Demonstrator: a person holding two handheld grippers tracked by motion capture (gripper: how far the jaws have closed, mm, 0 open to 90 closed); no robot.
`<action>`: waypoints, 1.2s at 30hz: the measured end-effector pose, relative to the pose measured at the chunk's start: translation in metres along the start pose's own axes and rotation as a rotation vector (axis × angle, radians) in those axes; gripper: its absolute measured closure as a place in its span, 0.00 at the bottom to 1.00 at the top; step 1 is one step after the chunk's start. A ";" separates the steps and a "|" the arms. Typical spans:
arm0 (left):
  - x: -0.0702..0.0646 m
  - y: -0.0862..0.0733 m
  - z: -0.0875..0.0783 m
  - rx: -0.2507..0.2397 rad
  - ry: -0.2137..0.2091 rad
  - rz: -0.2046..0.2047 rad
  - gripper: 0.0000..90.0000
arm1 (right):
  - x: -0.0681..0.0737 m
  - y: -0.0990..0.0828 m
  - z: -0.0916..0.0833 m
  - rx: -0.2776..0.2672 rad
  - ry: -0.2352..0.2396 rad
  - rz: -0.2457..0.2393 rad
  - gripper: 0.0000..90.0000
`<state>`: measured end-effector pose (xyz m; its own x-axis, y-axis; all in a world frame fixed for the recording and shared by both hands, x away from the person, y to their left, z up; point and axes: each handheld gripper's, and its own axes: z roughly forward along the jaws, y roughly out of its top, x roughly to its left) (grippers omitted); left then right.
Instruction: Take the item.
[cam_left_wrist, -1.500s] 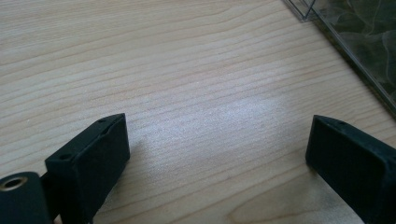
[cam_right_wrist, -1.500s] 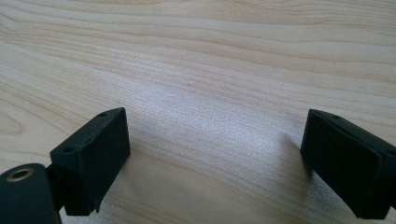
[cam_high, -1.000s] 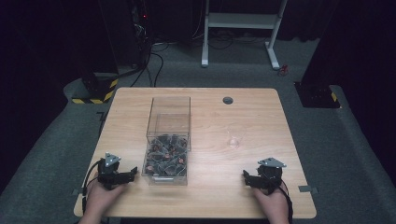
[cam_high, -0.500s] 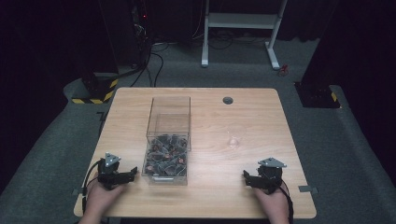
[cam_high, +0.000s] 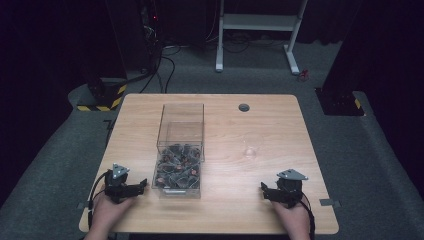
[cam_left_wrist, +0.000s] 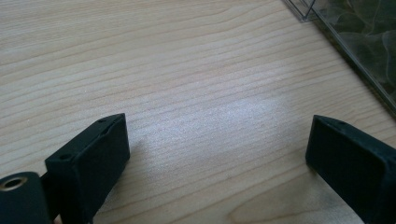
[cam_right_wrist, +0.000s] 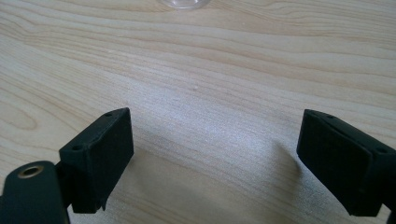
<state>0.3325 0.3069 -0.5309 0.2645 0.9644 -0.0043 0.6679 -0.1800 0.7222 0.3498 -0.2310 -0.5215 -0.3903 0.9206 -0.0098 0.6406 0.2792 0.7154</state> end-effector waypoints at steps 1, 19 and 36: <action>0.000 0.000 0.000 0.000 0.000 0.000 0.07 | 0.000 0.000 -0.001 -0.002 0.009 0.002 0.12; 0.000 0.000 0.000 0.001 -0.001 0.000 0.07 | 0.009 0.005 -0.009 -0.068 0.038 -0.037 0.14; 0.000 0.000 0.000 0.001 -0.001 0.000 0.07 | 0.016 0.008 -0.013 -0.097 0.074 -0.064 0.15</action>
<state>0.3325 0.3069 -0.5308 0.2651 0.9642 -0.0047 0.6685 -0.1803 0.7215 0.3403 -0.2173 -0.5069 -0.4789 0.8778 -0.0086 0.5471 0.3061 0.7791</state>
